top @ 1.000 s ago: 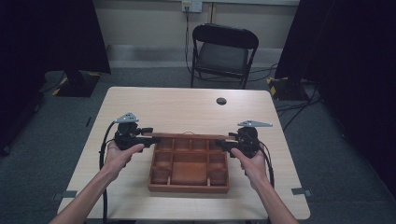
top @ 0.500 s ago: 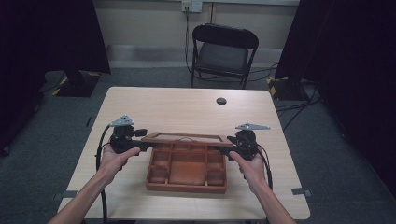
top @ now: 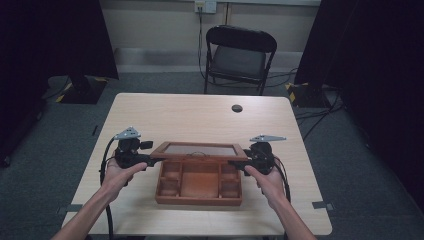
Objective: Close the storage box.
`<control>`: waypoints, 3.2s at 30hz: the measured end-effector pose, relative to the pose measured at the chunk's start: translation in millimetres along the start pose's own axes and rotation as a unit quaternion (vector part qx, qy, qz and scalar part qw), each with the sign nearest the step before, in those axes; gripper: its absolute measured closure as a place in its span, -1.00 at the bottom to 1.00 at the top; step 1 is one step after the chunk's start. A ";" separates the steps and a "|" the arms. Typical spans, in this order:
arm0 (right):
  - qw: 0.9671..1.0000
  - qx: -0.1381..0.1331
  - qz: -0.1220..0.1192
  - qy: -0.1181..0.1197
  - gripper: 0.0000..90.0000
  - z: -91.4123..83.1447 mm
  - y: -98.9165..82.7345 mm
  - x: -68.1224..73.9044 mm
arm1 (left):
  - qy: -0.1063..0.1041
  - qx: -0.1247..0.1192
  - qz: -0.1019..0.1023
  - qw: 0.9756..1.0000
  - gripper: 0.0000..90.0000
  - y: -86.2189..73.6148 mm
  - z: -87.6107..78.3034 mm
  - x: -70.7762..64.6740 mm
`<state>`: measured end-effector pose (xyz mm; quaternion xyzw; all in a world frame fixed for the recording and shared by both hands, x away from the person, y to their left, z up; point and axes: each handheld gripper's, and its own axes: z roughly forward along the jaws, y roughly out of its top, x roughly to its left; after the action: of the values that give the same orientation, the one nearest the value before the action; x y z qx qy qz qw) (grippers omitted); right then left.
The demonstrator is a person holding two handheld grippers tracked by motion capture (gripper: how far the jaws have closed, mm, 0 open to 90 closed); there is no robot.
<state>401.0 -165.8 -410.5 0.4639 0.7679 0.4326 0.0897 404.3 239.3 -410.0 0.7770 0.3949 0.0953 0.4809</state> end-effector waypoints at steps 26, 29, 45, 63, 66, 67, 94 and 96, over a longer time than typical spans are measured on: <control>0.998 0.001 0.040 -0.043 -0.36 -24.7 -16.5 -29.3 | -0.010 0.019 0.002 1.000 -0.61 -14.3 -0.7 1.1; 0.998 -0.010 0.045 -0.048 -0.33 -31.2 -16.9 -33.1 | -0.012 0.022 0.001 1.000 -0.61 -16.0 -0.1 0.7; 0.998 -0.059 -0.003 0.031 -0.02 -40.9 28.4 -5.5 | 0.001 0.023 0.009 1.000 -0.58 -21.7 -1.5 -0.6; 0.972 0.035 -0.107 0.207 0.56 0.3 54.7 78.0 | -0.003 0.023 0.007 1.000 -0.58 -26.8 0.1 -1.8; 0.969 0.044 -0.108 0.217 0.62 4.3 51.6 79.3 | -0.002 0.029 0.012 1.000 -0.58 -28.0 0.1 -1.3; 0.969 0.044 -0.107 0.220 0.64 5.0 50.9 79.5 | -0.003 0.028 0.012 1.000 -0.58 -28.2 0.3 -1.3; 0.958 0.074 -0.107 0.256 0.81 13.9 44.7 80.8 | 0.000 0.034 0.001 0.999 -0.58 -30.9 3.4 2.2; 0.957 0.076 -0.109 0.257 0.81 14.5 44.1 80.0 | -0.001 0.035 -0.001 0.999 -0.58 -31.7 4.1 3.9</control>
<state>392.6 -85.6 -365.3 0.2565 0.8415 0.4651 -0.0993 392.5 246.5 -439.0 0.7929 0.3988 0.0802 0.4537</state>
